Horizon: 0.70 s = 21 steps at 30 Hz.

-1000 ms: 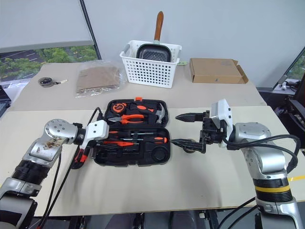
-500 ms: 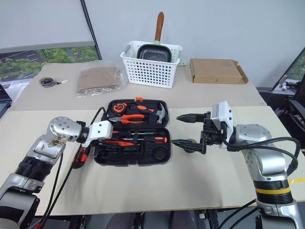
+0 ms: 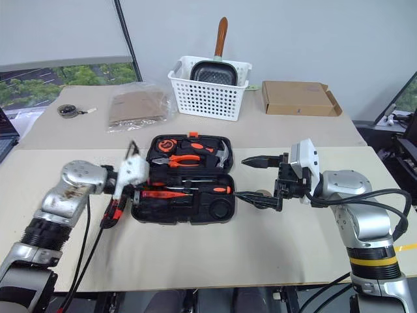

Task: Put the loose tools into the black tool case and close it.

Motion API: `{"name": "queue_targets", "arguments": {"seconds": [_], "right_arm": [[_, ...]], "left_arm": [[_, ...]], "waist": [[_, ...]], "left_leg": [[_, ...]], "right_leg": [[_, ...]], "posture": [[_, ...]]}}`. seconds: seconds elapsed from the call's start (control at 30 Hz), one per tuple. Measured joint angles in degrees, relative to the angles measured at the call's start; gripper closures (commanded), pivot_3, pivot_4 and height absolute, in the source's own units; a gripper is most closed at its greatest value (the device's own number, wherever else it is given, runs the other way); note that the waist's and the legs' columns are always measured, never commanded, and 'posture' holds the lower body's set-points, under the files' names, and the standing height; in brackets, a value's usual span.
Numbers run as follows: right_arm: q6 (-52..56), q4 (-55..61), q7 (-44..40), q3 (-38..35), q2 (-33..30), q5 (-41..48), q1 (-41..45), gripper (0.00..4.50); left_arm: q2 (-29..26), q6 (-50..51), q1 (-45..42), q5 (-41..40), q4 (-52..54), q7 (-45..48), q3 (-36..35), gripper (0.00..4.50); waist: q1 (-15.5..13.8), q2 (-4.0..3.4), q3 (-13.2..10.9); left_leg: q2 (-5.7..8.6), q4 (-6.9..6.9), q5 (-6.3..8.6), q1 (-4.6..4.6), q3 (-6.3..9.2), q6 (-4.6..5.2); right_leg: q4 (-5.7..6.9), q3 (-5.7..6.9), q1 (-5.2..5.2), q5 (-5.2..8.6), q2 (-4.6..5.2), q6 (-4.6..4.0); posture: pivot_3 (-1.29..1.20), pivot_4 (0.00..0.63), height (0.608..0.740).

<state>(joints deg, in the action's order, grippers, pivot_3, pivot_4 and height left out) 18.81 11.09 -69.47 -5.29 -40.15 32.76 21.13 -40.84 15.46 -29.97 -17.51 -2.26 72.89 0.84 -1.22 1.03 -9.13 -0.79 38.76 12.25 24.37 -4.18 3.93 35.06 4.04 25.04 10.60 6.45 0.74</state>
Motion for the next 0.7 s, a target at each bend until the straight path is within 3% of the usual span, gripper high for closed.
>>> {"name": "queue_targets", "arguments": {"seconds": [0.1,0.4,0.7], "right_arm": [[-0.26,-0.21,-0.16,0.03,-0.01,-0.06,-0.07,0.0],[-1.72,-1.09,-0.24,0.93,0.72,-0.53,0.45,0.0],[-1.91,-1.18,-0.08,1.31,0.7,-0.54,0.43,0.0]], "left_arm": [[-0.76,3.33,2.47,-3.99,4.06,-1.77,-4.48,1.21],[2.57,3.33,8.39,-0.18,2.71,-11.47,-2.44,4.33],[3.44,0.66,10.57,2.96,-0.55,-13.22,0.74,4.42]], "waist": [[0.43,-0.02,0.01],[0.29,-0.02,0.01],[0.32,-0.02,0.01]], "left_leg": [[0.0,-0.03,0.03,-0.09,-0.02,-0.02],[0.0,0.03,0.04,-0.09,-0.04,-0.03],[-0.01,-0.02,0.06,-0.06,-0.04,-0.04]], "right_leg": [[0.02,-0.01,-0.05,0.01,-0.03,0.0],[-0.02,-0.02,-0.08,-0.01,-0.06,0.01],[-0.01,0.0,-0.01,-0.08,-0.03,-0.13]], "posture": [[0.0,0.15,0.7],[0.0,0.15,0.7],[0.0,0.15,0.7]]}}
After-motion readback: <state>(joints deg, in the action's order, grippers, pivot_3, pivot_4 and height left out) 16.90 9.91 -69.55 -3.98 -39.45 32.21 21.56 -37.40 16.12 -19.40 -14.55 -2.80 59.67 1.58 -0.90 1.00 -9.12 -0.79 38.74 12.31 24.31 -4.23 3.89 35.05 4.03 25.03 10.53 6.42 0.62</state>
